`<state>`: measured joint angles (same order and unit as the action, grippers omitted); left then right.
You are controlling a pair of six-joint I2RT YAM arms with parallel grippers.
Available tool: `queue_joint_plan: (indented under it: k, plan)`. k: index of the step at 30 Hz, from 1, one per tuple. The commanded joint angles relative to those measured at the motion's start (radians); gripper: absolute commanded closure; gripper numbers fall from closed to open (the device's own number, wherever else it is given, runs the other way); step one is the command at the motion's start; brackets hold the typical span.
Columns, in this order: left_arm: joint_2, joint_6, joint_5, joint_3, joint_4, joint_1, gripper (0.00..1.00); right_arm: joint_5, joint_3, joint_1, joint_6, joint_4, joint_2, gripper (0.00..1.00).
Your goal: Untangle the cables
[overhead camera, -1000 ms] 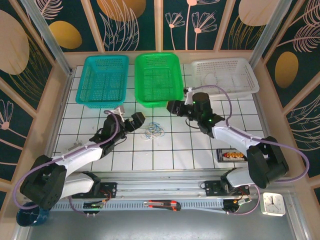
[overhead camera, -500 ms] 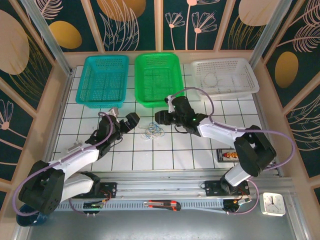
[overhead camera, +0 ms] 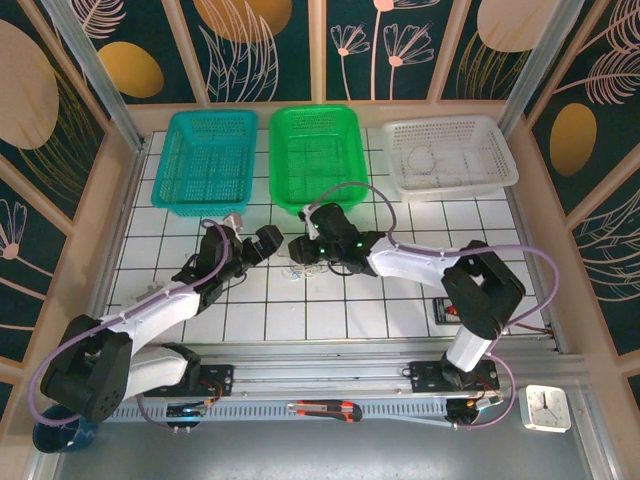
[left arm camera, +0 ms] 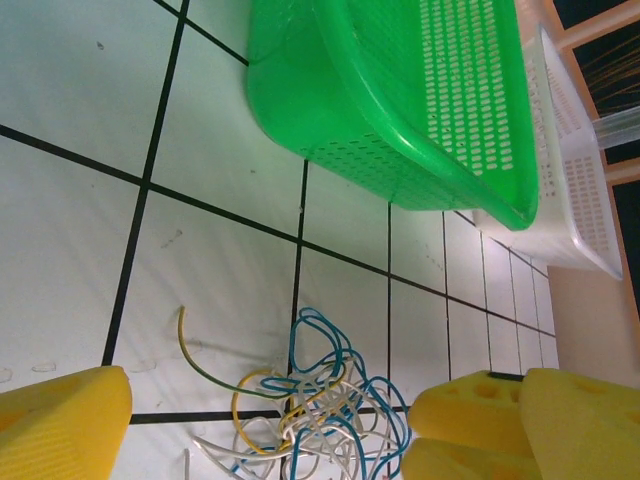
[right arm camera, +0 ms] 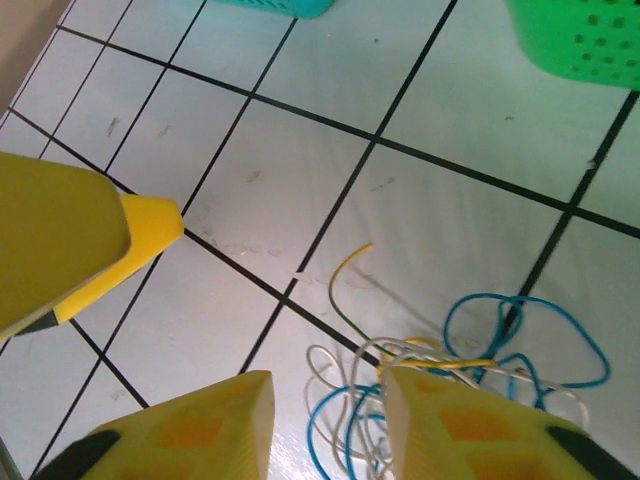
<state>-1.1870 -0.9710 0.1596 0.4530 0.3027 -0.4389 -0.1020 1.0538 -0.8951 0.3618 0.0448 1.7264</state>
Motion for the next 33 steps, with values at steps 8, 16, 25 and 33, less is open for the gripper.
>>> queue_joint_plan:
  k: [8, 16, 25, 33]
  plan:
    - [-0.031, -0.047, 0.071, -0.019, 0.091, 0.02, 0.01, 0.13, -0.097, -0.002, 0.03, -0.011, 0.007, 0.85]
    - [-0.025, -0.03, 0.081, -0.016, 0.094, 0.023, 0.01, 0.123, -0.155, -0.004, 0.086, -0.033, -0.082, 0.83]
    - [-0.022, -0.015, 0.09, -0.008, 0.091, 0.057, 0.01, 0.131, -0.045, -0.013, 0.0, -0.155, -0.18, 0.78]
    - [0.013, -0.014, 0.151, -0.029, 0.101, 0.192, 0.01, 0.069, 0.221, -0.014, -0.176, -0.348, 0.008, 0.6]
